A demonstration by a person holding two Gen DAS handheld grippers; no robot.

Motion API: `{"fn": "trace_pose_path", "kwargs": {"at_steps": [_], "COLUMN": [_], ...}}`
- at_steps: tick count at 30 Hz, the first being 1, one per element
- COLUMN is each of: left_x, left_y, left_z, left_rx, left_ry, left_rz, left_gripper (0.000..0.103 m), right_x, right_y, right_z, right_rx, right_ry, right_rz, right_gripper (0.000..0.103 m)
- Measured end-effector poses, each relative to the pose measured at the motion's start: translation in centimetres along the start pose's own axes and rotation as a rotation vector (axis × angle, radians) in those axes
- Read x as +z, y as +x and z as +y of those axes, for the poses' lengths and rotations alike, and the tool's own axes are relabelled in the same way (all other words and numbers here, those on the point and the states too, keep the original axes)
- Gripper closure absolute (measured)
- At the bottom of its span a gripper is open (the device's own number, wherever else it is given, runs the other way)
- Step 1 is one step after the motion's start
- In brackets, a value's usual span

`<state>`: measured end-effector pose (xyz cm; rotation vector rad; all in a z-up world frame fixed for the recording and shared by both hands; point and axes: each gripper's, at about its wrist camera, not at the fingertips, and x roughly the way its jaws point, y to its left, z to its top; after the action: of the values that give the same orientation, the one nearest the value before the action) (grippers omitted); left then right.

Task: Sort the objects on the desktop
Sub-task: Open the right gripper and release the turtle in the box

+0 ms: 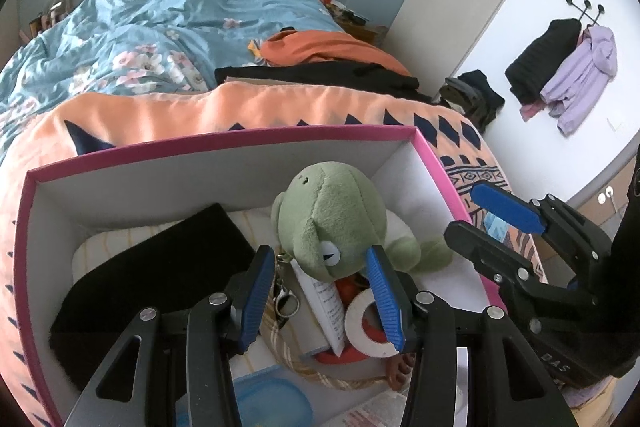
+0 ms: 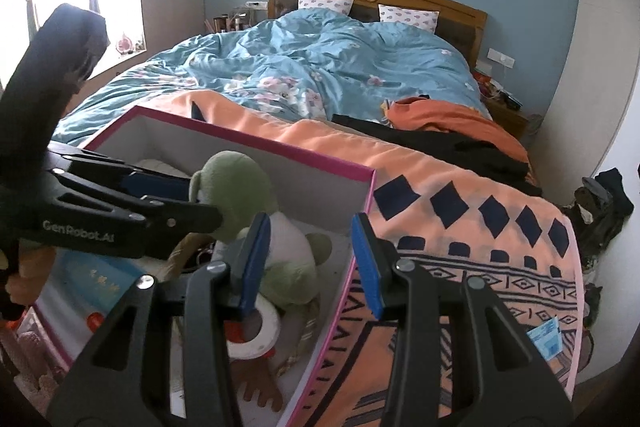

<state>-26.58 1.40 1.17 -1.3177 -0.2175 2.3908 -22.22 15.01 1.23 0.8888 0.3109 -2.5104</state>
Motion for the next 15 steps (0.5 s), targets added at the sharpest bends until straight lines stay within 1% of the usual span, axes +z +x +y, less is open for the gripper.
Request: {"fn": "trace_pose_path", "kwargs": {"at_steps": [5,10,15], "left_x": [-0.3,-0.5,-0.6], "left_y": [-0.4,-0.3,-0.5], "left_z": [-0.3,-0.6,-0.6], "left_rx": [-0.001,0.003,0.017], "left_ry": [0.009,0.015,0.020], "left_rz": [-0.006,-0.002,-0.001], "left_gripper": [0.054,0.054,0.054], "right_x": [-0.4,-1.1,-1.6], "right_y": [-1.1,-1.0,-0.5], "right_z": [0.2,1.1,1.2], "right_rx": [0.029,0.048,0.060], "right_ry": [0.017,-0.009,-0.006], "right_rz": [-0.026,-0.003,0.020], "right_gripper": [0.059,0.058,0.058]}}
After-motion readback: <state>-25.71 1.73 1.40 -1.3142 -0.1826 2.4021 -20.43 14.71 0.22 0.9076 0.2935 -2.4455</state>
